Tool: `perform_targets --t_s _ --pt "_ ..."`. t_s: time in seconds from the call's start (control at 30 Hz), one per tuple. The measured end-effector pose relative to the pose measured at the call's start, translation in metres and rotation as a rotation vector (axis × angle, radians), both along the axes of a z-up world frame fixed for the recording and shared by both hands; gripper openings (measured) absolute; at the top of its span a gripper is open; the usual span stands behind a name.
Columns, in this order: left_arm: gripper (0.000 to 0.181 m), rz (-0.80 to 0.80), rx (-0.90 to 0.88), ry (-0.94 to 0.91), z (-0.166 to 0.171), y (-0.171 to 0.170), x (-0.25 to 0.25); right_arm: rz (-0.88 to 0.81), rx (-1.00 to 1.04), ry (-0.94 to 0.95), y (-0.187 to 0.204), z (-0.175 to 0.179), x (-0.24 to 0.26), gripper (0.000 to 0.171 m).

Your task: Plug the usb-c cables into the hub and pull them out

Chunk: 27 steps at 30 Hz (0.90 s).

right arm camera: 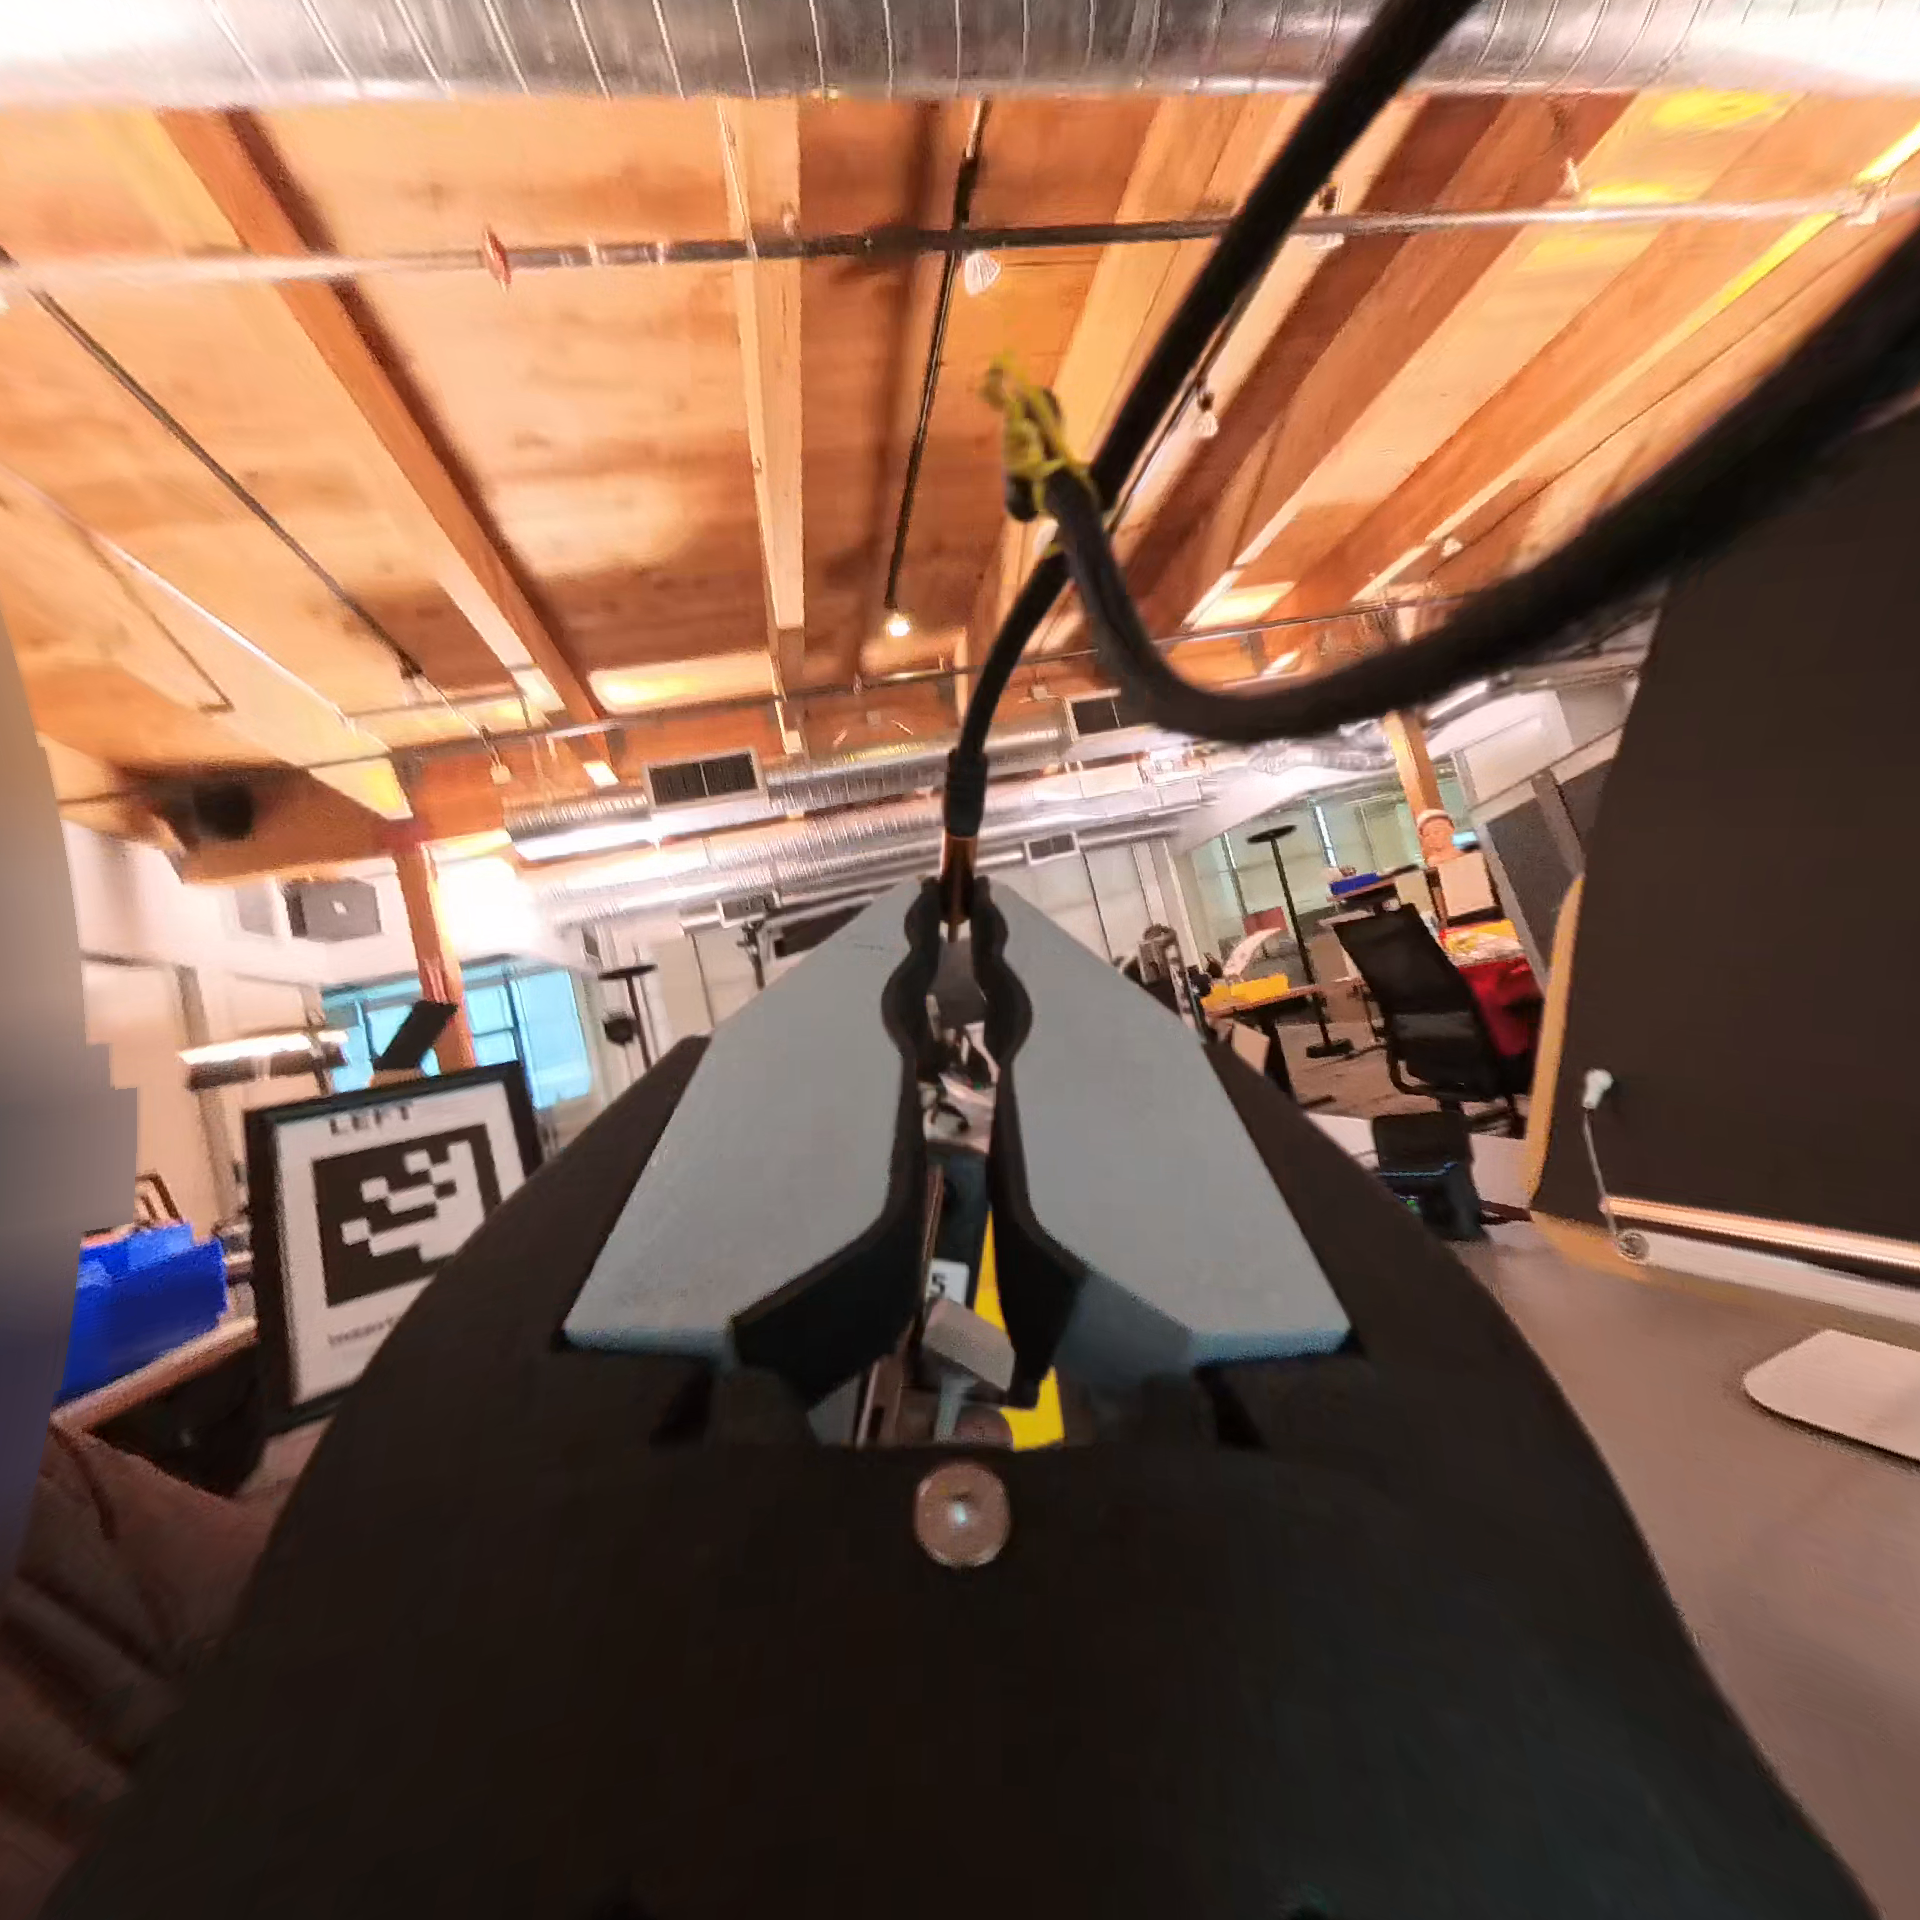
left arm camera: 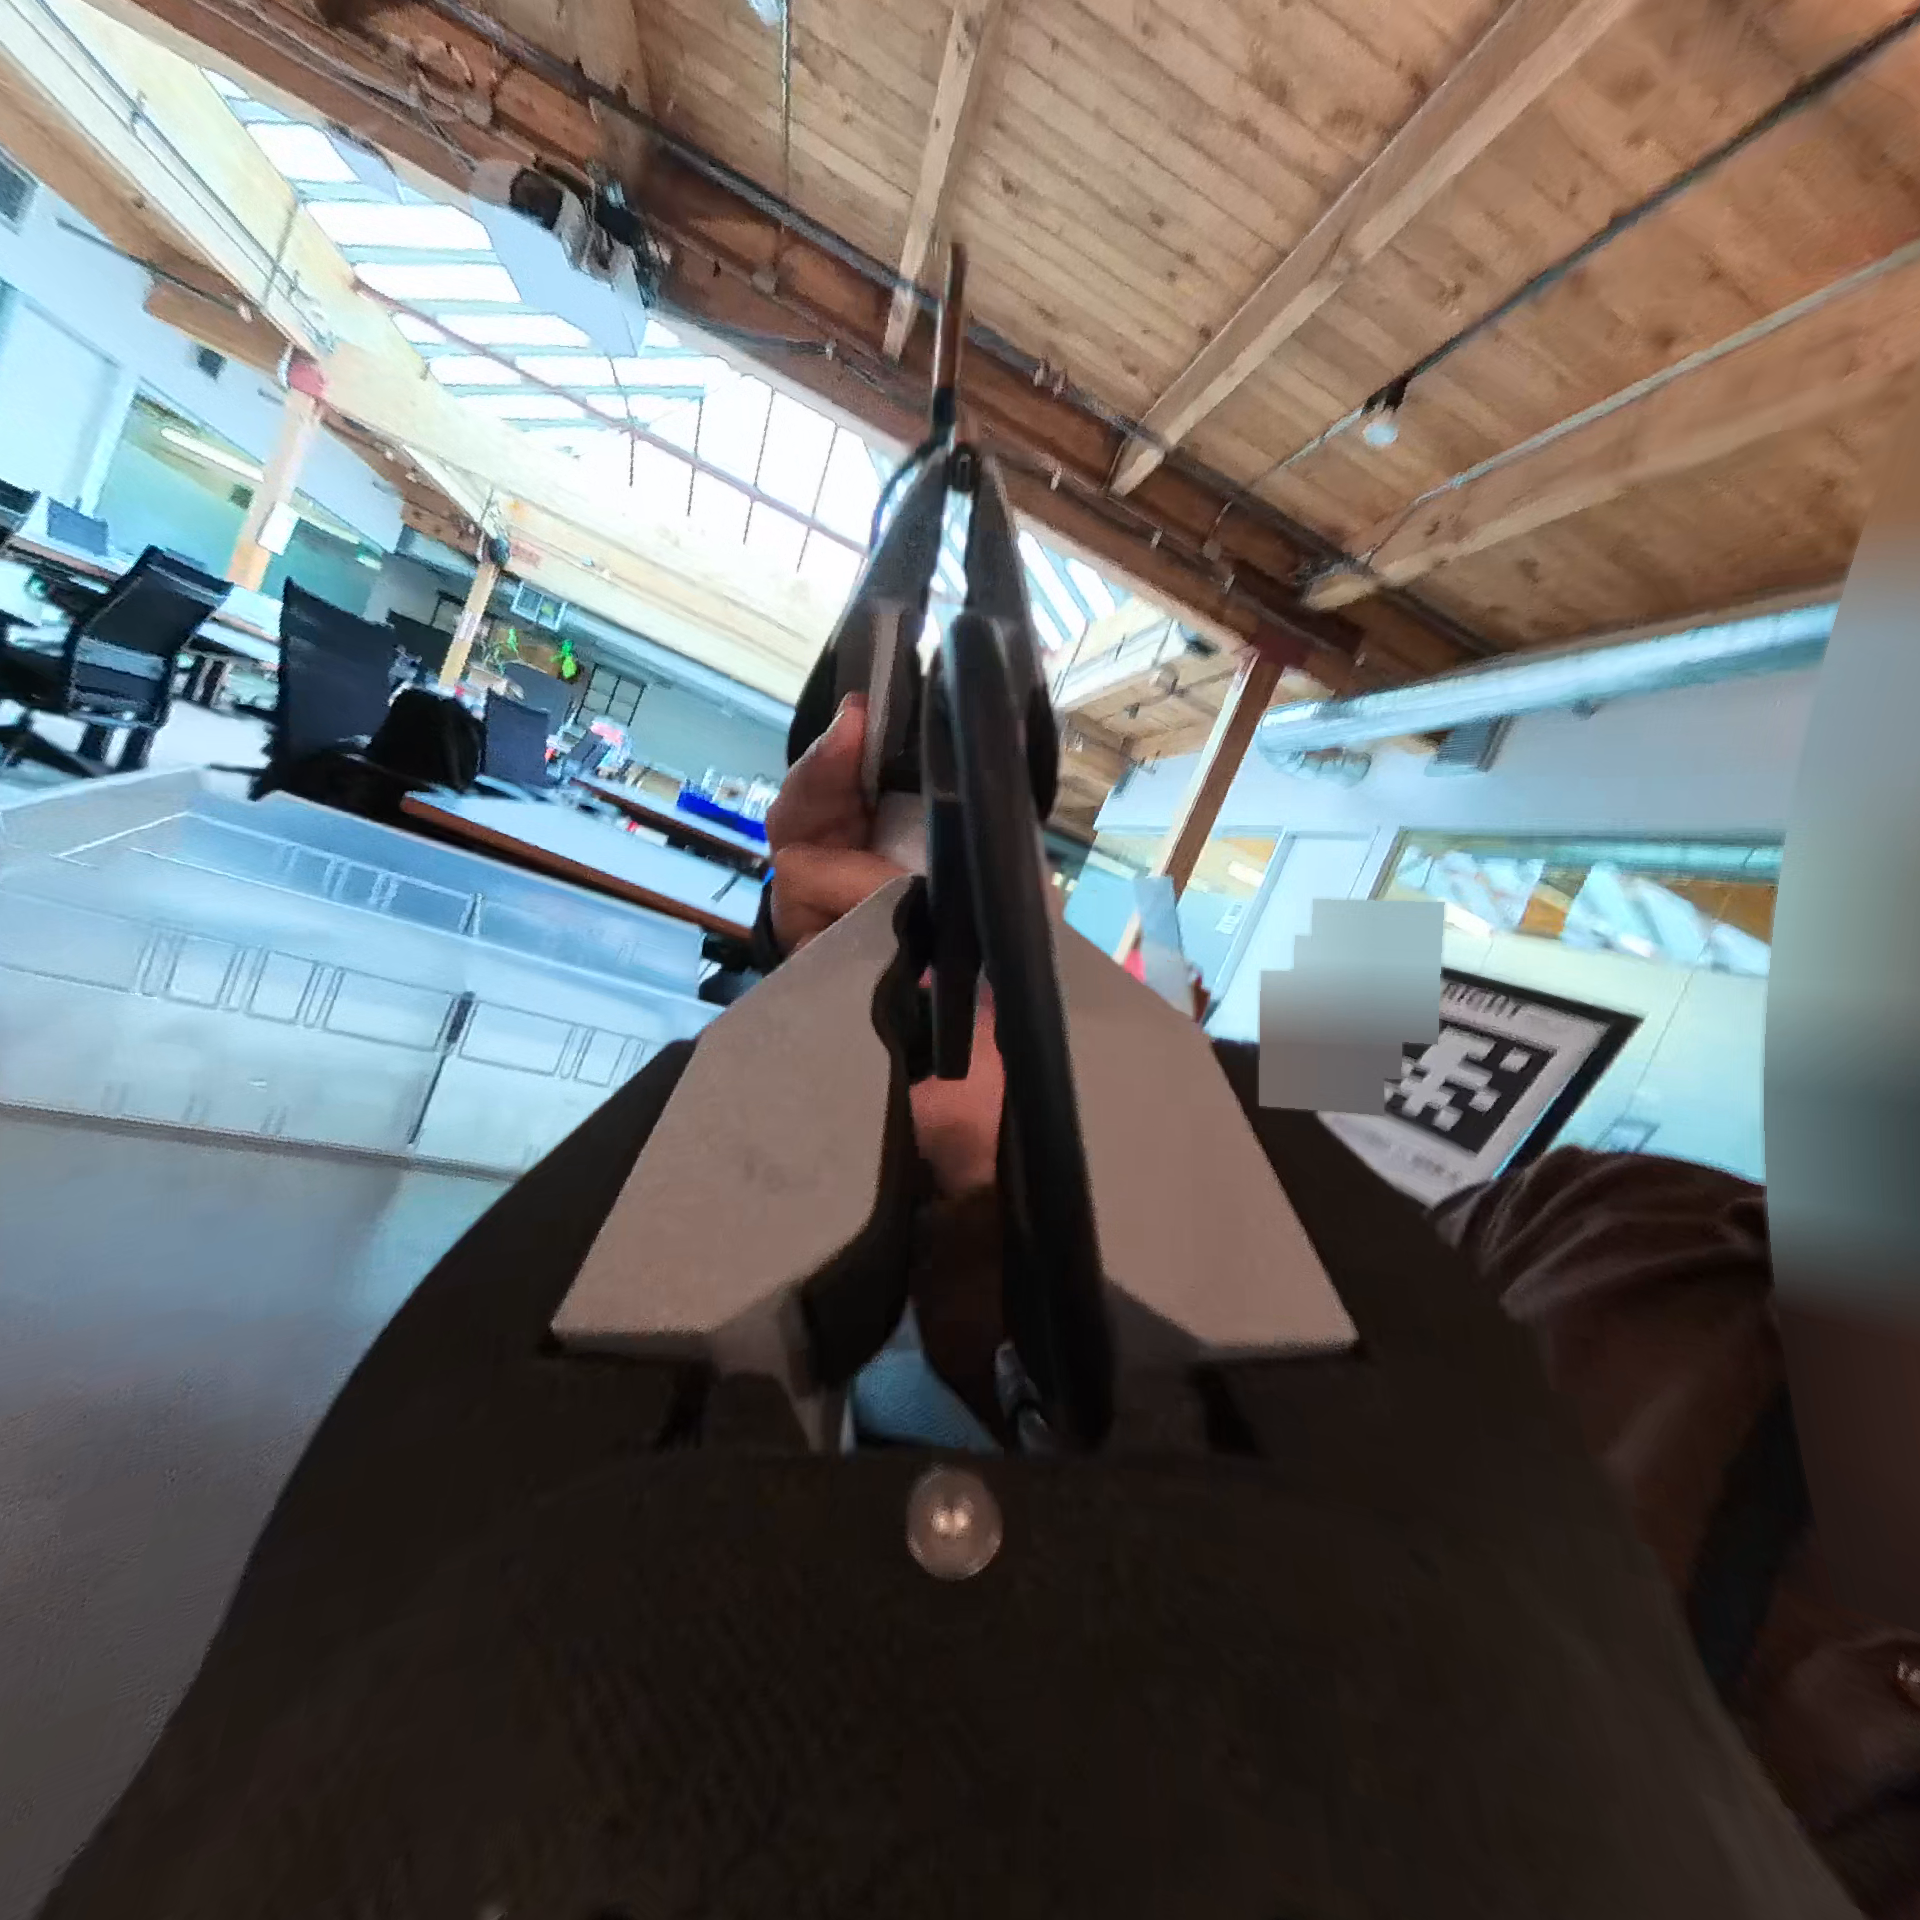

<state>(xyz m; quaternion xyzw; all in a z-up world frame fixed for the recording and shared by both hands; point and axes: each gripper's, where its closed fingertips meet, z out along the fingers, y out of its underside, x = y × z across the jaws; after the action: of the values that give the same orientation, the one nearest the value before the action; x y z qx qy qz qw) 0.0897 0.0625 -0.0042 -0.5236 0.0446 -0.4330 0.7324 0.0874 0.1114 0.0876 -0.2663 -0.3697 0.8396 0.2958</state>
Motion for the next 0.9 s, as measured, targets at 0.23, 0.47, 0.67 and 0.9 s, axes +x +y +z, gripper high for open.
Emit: perform_targets --t_s 0.23,0.47,0.67,0.9 --pt "0.008 0.092 -0.097 0.264 -0.006 0.006 0.008 -0.039 0.323 -0.105 -0.025 -0.013 0.012 0.002" --pt "0.008 0.161 -0.210 0.254 -0.028 0.015 -0.032 -0.308 0.474 -0.190 0.048 -0.003 0.053 0.002" --pt "0.008 0.119 -0.270 0.193 -0.040 0.023 -0.040 -0.559 0.531 -0.408 0.122 -0.024 0.079 0.003" --pt "0.008 0.063 -0.277 0.305 -0.043 0.039 -0.014 -0.783 0.630 -0.780 0.177 -0.079 0.109 0.003"
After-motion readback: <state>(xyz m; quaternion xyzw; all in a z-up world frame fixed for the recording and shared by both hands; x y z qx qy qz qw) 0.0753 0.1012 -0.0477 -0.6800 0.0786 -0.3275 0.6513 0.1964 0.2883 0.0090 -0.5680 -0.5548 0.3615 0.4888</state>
